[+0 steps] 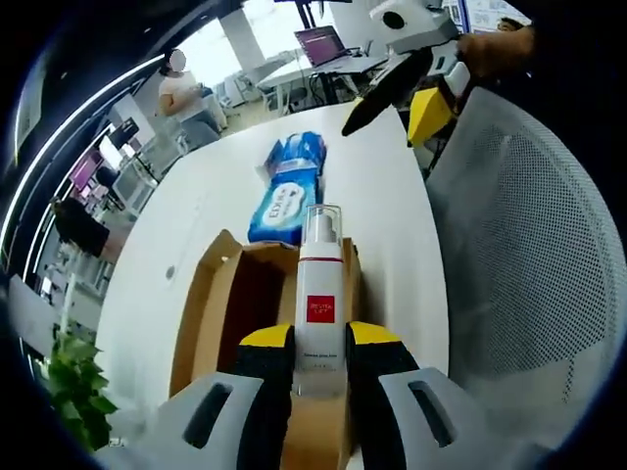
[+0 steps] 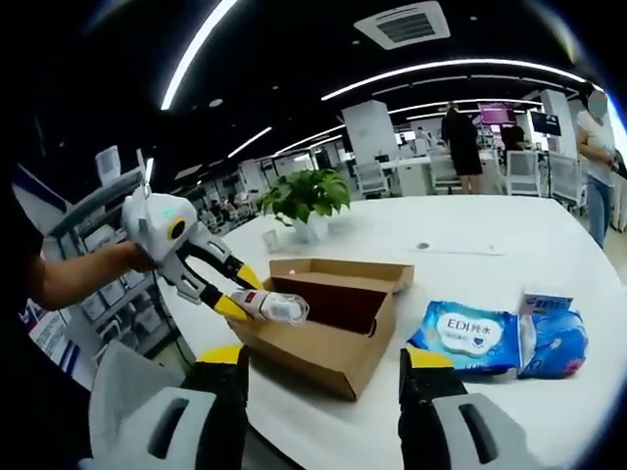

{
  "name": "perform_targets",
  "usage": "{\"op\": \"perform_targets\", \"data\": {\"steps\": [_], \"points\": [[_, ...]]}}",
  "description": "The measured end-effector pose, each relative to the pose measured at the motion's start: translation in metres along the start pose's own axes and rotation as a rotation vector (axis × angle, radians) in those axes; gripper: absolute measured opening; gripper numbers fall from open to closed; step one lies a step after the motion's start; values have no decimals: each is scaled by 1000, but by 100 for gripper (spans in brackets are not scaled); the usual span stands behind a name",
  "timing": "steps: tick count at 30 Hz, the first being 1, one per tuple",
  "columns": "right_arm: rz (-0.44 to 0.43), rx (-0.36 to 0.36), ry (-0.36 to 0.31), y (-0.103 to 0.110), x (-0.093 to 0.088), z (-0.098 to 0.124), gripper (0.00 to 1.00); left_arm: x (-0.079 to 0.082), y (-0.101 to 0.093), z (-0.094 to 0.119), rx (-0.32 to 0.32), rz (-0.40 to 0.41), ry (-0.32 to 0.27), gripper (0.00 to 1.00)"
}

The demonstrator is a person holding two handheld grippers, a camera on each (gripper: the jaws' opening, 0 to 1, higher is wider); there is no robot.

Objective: Operate the shoe box by opening the lid, removing the specified soft item, and placing it in the target area until the item is outside and the box remains undamaged.

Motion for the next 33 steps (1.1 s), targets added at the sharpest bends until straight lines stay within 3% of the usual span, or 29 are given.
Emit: {"op": "perform_targets", "data": {"steps": [17, 28, 33], "points": [[-70, 107, 2, 13, 0, -4, 47, 41, -25, 3, -22, -149, -90, 19], [-162, 218, 16, 23, -3, -8, 33, 54, -34, 8, -17, -223, -136, 19], [-235, 291, 9, 29, -1, -7, 30, 56, -36, 7, -8, -259, -152, 19]]}}
Point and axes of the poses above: the point that each gripper's makers call its tool centre point, and the gripper's own axes: z roughly backward along the fingers, y roughly to its left, x roughly out of its top, the point moved 2 cm from there along z, roughly backward along the fingers, and after that the axes turned 12 degrees about y, right-handed, at the moved point
